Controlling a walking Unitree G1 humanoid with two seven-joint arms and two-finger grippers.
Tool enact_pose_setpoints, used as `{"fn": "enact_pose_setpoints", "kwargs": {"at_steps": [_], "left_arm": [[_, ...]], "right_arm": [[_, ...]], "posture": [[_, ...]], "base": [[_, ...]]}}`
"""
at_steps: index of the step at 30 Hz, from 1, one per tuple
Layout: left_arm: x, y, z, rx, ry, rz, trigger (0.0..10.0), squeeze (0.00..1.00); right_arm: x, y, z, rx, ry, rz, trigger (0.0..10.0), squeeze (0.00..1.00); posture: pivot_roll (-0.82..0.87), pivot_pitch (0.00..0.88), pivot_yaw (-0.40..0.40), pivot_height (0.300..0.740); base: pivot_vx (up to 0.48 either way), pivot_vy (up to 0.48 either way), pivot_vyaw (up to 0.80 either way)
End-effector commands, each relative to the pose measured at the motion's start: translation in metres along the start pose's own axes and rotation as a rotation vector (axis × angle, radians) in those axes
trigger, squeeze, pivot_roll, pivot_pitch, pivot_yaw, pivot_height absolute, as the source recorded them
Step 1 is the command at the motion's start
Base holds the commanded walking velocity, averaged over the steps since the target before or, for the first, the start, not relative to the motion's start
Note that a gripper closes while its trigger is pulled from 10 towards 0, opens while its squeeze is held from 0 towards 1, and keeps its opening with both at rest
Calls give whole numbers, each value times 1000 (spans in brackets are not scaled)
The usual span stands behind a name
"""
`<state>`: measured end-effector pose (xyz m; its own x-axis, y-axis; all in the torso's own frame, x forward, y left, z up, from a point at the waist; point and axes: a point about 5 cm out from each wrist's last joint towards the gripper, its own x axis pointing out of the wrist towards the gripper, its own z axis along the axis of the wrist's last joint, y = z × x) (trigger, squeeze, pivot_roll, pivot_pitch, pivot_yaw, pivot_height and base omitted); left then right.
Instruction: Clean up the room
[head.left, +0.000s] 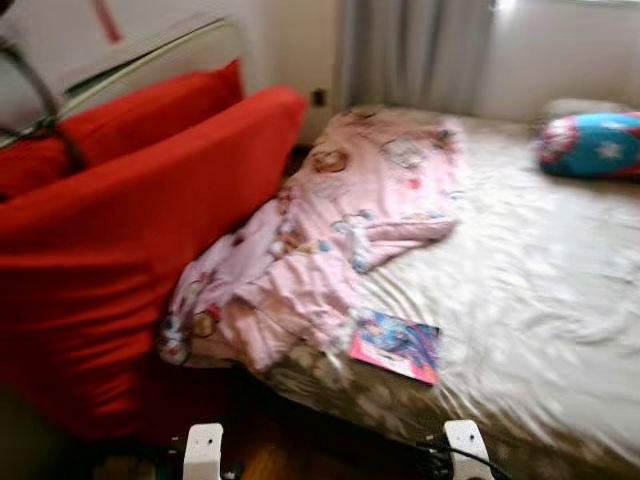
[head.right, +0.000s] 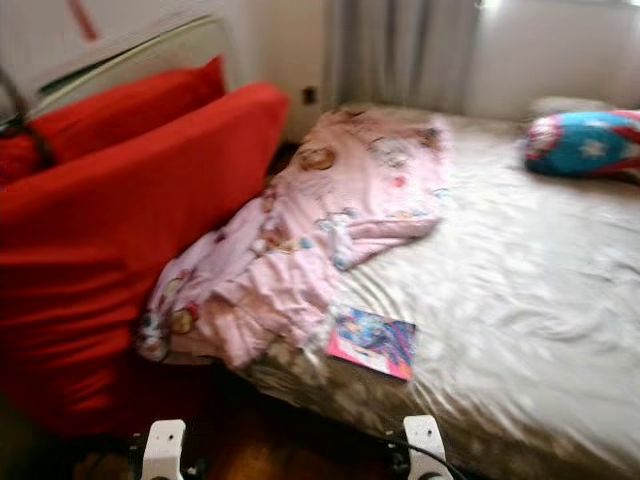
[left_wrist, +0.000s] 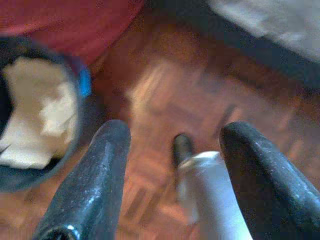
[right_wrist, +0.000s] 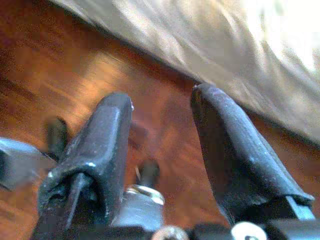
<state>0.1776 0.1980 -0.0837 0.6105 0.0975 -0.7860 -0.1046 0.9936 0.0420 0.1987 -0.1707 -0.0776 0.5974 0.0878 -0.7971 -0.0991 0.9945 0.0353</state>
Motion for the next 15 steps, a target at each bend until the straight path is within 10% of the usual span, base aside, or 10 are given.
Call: {"fn": "enact_pose_setpoints", "kwargs": {"at_steps": [1, 15], "left_arm": [[2, -5, 6, -11, -12, -13, 10000, 0], [2, -6, 9, -22, -28, -14, 10000, 0]], "right_arm": [[-3, -7, -10, 23, 21, -19, 10000, 0], [-3, -7, -7, -2, 9, -9, 10000, 0]], "posture": [[-79, 0, 11, 740], [-89, 0, 13, 740]], "base": [[416, 0, 0], [174, 0, 0]]}}
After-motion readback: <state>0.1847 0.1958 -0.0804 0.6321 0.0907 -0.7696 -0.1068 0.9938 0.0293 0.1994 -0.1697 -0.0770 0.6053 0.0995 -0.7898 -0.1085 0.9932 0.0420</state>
